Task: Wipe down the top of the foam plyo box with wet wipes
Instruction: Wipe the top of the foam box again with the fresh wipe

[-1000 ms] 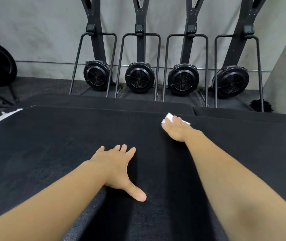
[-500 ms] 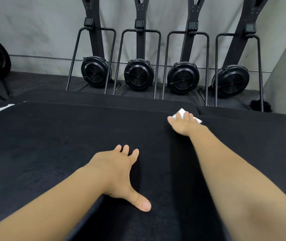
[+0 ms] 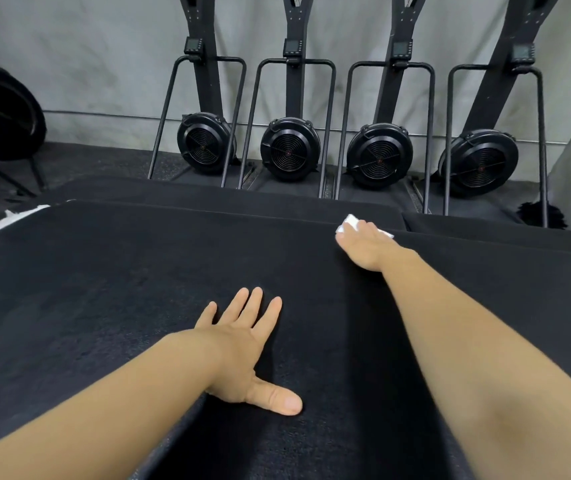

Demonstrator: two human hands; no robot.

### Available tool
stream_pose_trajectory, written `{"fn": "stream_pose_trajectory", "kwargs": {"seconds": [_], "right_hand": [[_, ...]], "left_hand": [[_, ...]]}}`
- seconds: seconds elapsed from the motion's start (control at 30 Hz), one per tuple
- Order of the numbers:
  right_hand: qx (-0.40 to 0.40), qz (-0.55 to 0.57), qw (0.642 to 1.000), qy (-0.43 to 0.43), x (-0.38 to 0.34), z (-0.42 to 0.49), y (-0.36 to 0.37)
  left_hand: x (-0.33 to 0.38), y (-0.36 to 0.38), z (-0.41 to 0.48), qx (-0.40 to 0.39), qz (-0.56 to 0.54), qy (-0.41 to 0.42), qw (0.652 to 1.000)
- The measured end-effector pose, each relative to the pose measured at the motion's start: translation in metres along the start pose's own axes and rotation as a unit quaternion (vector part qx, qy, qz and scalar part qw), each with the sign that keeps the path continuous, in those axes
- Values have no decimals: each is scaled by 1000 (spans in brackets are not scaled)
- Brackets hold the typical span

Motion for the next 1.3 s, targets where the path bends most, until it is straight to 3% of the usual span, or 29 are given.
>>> {"fn": "stream_pose_trajectory", "kwargs": {"seconds": [0.17,0.33,0.6,0.73,1.07,1.3], "right_hand": [[-4,-50,995,89,87,-6,-24],[-21,-61,989,133,76,-15,-17],[-42,-70,995,-54,-76,-33,36],[-108,-56,985,-124,-111,-54,59],[-66,-24,997,-27,26,-29,5],[-5,-38,997,67,149,-29,-44]], "left_hand": [[0,1,2,11,-12,5,1000],[0,2,5,20,-12,10,1000],[-4,4,9,47,-32,12,998],[-7,-5,5,92,-97,8,991],[76,-52,28,233,-89,28,968],[115,-36,47,249,-16,11,968]]}}
Point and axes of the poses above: each hand's wrist, its own z-axis towards the middle knuckle, its own y-axis out of the palm, x = y × z, the point moved 10 cm from there along z, towards the middle knuckle, and after that the axes turned 10 degrees about x, right-handed, at the moved point
